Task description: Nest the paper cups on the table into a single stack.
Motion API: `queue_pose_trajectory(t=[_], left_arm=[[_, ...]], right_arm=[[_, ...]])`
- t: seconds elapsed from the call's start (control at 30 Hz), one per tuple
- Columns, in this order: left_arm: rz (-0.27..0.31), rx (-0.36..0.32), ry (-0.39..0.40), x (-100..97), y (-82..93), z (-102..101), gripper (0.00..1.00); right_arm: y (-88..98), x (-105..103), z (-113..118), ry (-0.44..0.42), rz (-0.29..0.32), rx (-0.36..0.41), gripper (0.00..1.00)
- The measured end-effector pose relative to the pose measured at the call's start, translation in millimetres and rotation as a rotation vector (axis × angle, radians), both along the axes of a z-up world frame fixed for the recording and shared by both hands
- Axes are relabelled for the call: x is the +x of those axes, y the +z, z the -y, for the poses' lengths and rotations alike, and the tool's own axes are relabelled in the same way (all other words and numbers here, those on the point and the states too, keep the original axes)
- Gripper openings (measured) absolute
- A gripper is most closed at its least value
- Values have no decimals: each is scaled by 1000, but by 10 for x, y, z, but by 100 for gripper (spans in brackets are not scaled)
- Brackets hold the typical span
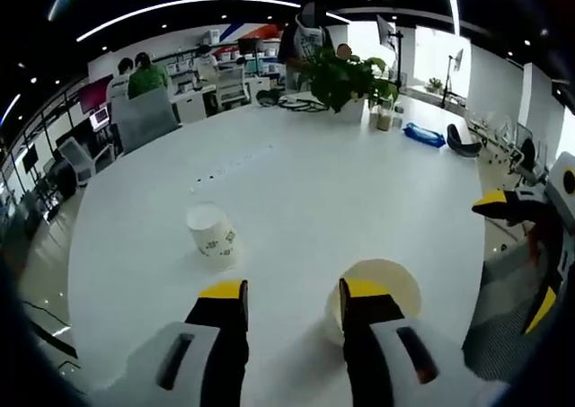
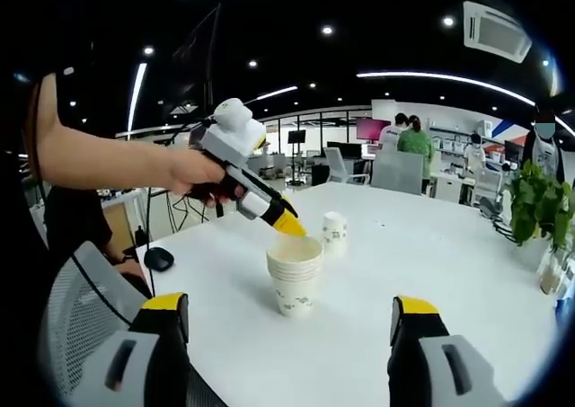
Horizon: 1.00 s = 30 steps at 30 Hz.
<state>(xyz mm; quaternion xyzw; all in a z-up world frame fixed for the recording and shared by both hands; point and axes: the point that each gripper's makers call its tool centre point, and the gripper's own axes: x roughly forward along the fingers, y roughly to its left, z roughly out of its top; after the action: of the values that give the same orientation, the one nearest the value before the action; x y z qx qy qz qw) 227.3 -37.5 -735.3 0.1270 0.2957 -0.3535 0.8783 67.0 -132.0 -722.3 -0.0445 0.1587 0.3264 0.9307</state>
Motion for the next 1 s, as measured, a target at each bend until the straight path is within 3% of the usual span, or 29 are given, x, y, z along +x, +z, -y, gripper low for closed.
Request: queue_pose_trajectory(t=[0.2,0.77,1.0], left_arm=[[26,-20,35,155,41,-26,44],[99,-88,26,450,127,21,54],[103,-115,40,635,92,-5,54]], right_arm=[[2,14,26,-13,-3,10,95],[-98,11,45,-23,-51,12,98],[-118,77,189,-91,-80,53,98]])
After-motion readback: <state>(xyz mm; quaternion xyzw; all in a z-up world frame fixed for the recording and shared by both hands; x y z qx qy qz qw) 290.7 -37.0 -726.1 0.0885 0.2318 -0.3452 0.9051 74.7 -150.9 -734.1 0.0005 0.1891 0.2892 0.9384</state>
